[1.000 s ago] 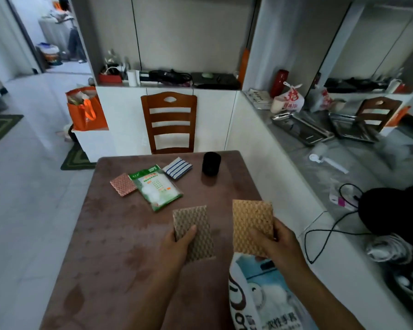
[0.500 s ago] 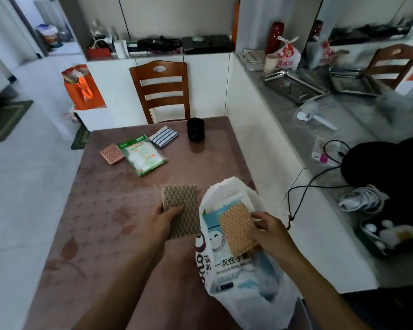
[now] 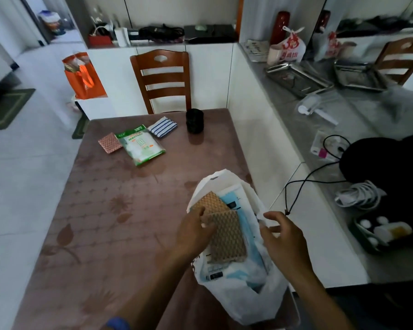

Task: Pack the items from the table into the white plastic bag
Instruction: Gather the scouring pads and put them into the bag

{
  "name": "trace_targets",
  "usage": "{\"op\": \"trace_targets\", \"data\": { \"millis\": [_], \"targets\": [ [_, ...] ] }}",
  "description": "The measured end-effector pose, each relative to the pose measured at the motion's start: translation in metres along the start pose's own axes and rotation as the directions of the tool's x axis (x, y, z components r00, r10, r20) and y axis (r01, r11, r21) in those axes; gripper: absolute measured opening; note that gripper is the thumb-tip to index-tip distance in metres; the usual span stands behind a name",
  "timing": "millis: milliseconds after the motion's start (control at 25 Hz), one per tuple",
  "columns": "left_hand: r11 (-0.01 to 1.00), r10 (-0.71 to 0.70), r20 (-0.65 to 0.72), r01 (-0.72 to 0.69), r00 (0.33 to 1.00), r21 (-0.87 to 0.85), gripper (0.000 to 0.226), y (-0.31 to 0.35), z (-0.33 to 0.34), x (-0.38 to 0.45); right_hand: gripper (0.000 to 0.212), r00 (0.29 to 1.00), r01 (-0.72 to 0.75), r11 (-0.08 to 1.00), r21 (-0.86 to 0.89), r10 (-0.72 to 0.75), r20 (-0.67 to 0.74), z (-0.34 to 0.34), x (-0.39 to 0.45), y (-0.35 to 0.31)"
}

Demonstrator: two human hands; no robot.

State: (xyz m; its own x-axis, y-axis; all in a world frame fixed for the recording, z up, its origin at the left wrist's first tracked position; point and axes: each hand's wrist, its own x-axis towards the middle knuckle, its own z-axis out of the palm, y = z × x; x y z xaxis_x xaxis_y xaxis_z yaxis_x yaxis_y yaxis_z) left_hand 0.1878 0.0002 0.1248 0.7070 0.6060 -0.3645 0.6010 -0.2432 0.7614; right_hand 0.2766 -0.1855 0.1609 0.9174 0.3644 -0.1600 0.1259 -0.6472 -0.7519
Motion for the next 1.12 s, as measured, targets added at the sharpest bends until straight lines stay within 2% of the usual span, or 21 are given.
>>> {"op": "trace_targets", "data": {
  "millis": [40,120,240,400,560,720,840,960,1040,1120],
  "targets": [
    [0.998,0.054,-0.125,-0.052,0.991,0.019,0.04,0.002,-0.002,0.0,0.023,0.999,0.035,0.999,-0.012,-0.035,-0.025,-0.001,-0.002,-0.001],
    [0.996,0.093,-0.23,-0.089,0.969,0.027,0.04,0.002,-0.016,0.002,0.025,0.991,0.133,0.99,-0.043,-0.134,-0.013,0.005,-0.004,-0.013],
    [0.976,0.065,-0.216,-0.017,0.974,0.218,0.053,-0.02,-0.046,0.007,0.028,0.941,0.327,0.944,-0.034,-0.322,0.102,0.038,-0.01,-0.055],
    [0.947,-0.118,-0.198,0.17,0.973,0.272,0.072,-0.084,-0.102,0.021,0.032,0.832,0.536,0.843,-0.053,-0.516,0.203,0.103,-0.01,-0.125],
    [0.83,-0.078,-0.258,0.206,0.963,0.519,0.076,-0.146,-0.173,0.044,0.041,0.806,0.547,0.832,-0.092,-0.493,0.329,0.184,0.022,-0.192],
    [0.774,-0.035,-0.223,0.167,0.974,0.61,0.076,-0.192,-0.241,0.099,0.043,0.817,0.537,0.824,-0.181,-0.454,0.354,0.251,0.078,-0.236],
    [0.757,-0.027,-0.191,0.145,0.981,0.638,0.078,-0.198,-0.268,0.157,0.044,0.836,0.518,0.819,-0.247,-0.423,0.349,0.284,0.128,-0.242],
    [0.68,0.069,-0.155,0.067,0.985,0.731,0.076,-0.196,-0.282,0.226,0.046,0.845,0.502,0.818,-0.281,-0.396,0.359,0.325,0.196,-0.242],
    [0.656,0.118,-0.186,0.065,0.975,0.752,0.074,-0.198,-0.287,0.277,0.049,0.843,0.502,0.819,-0.277,-0.392,0.368,0.357,0.247,-0.239],
    [0.663,0.1,-0.246,0.12,0.964,0.739,0.074,-0.204,-0.29,0.325,0.052,0.846,0.489,0.826,-0.279,-0.371,0.383,0.389,0.296,-0.236]
  ]
}}
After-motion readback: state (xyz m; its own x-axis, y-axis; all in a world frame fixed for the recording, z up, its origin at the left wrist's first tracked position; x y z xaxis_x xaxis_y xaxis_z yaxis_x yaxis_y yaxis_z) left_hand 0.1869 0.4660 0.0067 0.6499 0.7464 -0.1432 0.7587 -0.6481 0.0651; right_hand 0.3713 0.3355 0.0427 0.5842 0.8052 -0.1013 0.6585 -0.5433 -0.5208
